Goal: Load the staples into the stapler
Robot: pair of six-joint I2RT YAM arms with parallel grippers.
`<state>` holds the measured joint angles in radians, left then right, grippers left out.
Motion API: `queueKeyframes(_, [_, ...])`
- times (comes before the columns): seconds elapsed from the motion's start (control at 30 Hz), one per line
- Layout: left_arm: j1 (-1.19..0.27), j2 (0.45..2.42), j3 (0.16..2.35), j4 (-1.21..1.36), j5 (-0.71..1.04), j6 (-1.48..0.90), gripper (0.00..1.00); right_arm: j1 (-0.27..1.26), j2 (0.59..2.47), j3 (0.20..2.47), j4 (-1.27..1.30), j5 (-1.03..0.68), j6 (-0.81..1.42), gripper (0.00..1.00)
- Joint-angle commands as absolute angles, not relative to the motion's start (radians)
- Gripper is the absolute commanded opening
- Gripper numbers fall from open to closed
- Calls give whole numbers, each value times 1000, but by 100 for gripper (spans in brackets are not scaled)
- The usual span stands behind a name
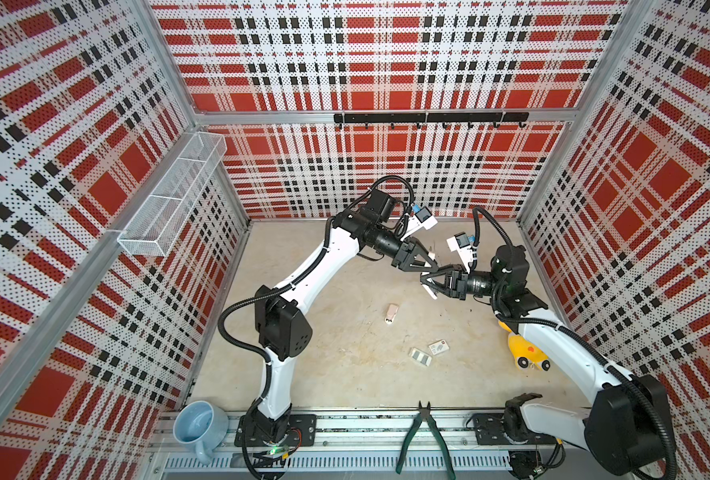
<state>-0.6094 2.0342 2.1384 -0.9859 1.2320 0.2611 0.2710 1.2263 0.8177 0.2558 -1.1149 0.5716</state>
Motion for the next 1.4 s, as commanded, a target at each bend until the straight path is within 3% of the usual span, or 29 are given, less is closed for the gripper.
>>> queueKeyframes(0.0, [-590,2026,2165,-981,1226,278,50,273,1254,852,205,-1073,532,12])
queueKeyframes(0.2, [-516,1974,2132,-981,1128,307,55,272,1308,911,-13,-946,395,11])
queueKeyframes(0.37, [-428,1903,2065,-960,829,333,56,271,1398,970,-186,-771,290,12])
queueKeyframes(0.47, [-388,1840,1982,-895,635,350,56,272,1450,969,-193,-654,283,12])
queueKeyframes(0.67, [-364,1783,1864,-845,414,438,59,273,1539,924,-123,-371,323,12])
queueKeyframes(0.9, [-414,1767,1745,-814,324,588,61,306,1614,869,-45,-90,402,11])
queueKeyframes(1.37, [-466,1779,1702,-804,358,648,62,409,1721,819,76,179,434,17])
